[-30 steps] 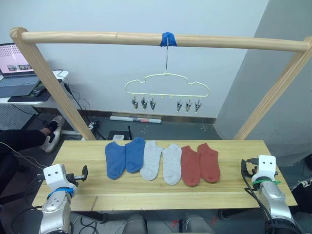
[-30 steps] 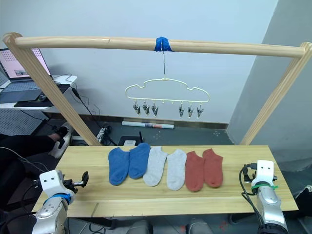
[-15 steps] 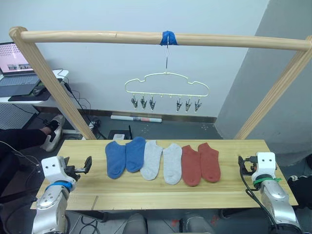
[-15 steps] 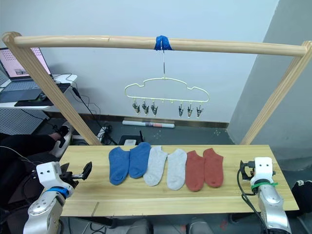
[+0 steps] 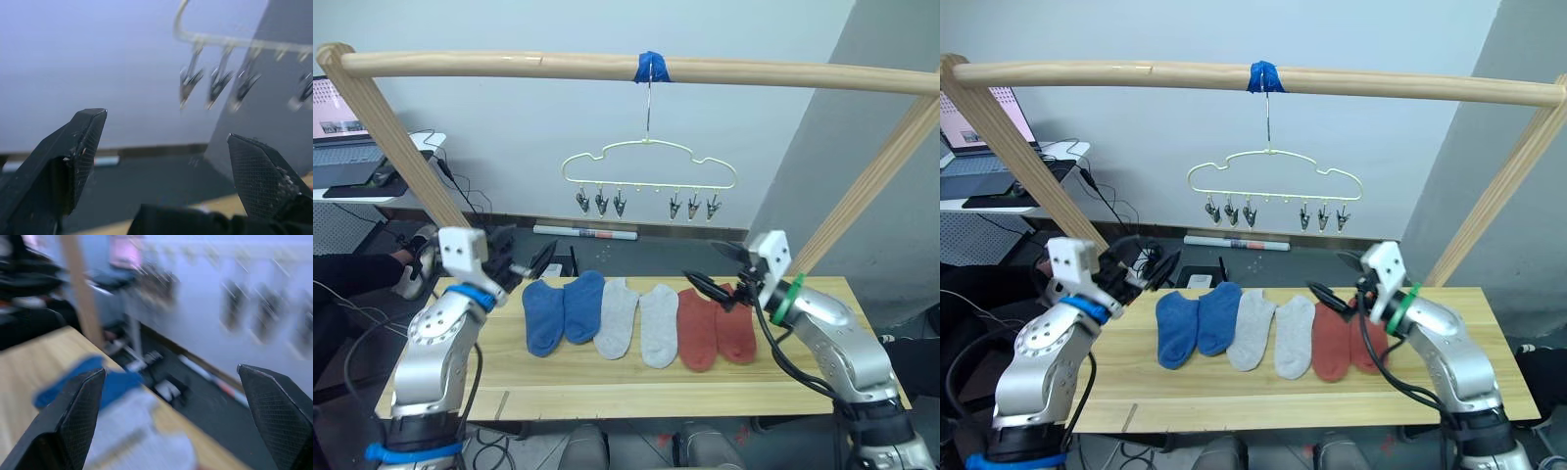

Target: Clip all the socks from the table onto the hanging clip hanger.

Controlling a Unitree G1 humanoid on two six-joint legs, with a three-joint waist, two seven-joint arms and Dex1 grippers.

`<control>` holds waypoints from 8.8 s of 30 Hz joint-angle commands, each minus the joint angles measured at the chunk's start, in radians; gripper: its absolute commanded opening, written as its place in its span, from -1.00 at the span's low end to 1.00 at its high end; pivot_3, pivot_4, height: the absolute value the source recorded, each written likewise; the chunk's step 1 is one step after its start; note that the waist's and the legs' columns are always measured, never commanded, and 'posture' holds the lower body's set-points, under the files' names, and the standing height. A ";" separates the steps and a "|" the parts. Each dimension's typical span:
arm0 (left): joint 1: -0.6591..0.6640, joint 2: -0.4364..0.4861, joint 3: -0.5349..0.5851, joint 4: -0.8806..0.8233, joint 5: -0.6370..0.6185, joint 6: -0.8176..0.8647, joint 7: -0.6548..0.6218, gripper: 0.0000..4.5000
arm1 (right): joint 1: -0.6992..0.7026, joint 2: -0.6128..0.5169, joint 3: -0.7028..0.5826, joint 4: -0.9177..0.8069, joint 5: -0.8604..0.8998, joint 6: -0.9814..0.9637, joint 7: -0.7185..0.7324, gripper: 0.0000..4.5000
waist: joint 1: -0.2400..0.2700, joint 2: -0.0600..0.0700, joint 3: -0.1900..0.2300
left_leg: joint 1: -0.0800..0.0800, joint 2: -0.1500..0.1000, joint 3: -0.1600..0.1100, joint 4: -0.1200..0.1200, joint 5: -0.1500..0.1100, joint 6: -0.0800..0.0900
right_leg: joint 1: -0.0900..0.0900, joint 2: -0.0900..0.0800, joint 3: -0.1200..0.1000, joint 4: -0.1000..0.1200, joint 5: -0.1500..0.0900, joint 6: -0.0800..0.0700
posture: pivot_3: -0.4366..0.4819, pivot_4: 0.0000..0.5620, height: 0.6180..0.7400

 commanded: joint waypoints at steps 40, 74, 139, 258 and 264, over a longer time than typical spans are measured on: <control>-0.435 -0.182 -0.078 0.641 0.167 -0.370 0.056 0.46 | -0.262 0.229 0.077 0.154 -0.072 -0.033 -0.027 1.00 | 0.001 -0.002 0.005 | -0.005 0.000 -0.004 0.001 -0.002 0.000 | -0.002 0.000 -0.005 0.000 0.003 -0.003 | 0.01 -0.57 1.00; -0.494 -0.200 -0.093 0.754 0.179 -0.464 0.037 0.22 | -0.266 0.212 0.073 0.144 -0.068 -0.023 -0.022 1.00 | 0.000 -0.002 0.005 | -0.007 0.000 -0.007 0.003 -0.002 0.000 | -0.002 0.000 -0.007 0.000 0.003 -0.003 | -0.03 -0.59 1.00; -0.324 -0.099 -0.092 0.318 0.024 0.063 -0.080 -1.00 | 0.028 -0.023 -0.018 0.588 -0.389 -0.188 -0.070 -0.99 | -0.004 0.007 0.017 | -0.006 0.000 -0.005 0.010 -0.002 0.001 | 0.001 0.000 -0.004 0.001 0.003 0.001 | 0.07 -0.49 1.00; -0.098 0.110 0.025 -0.092 -0.433 0.610 -0.159 1.00 | -0.391 0.319 0.092 0.425 -0.094 0.374 -0.069 0.13 | 0.007 0.003 0.032 | -0.020 0.000 -0.025 0.011 -0.003 0.000 | -0.005 0.000 -0.024 0.000 0.004 -0.002 | 0.21 -0.50 1.00; -0.065 0.097 -0.048 -0.115 -0.303 0.467 -0.157 1.00 | -0.281 0.222 0.091 0.361 -0.120 0.345 -0.053 0.99 | 0.034 0.005 0.034 | -0.021 -0.001 -0.025 0.011 -0.003 0.000 | -0.005 0.000 -0.024 0.000 0.004 -0.002 | 0.21 -0.50 1.00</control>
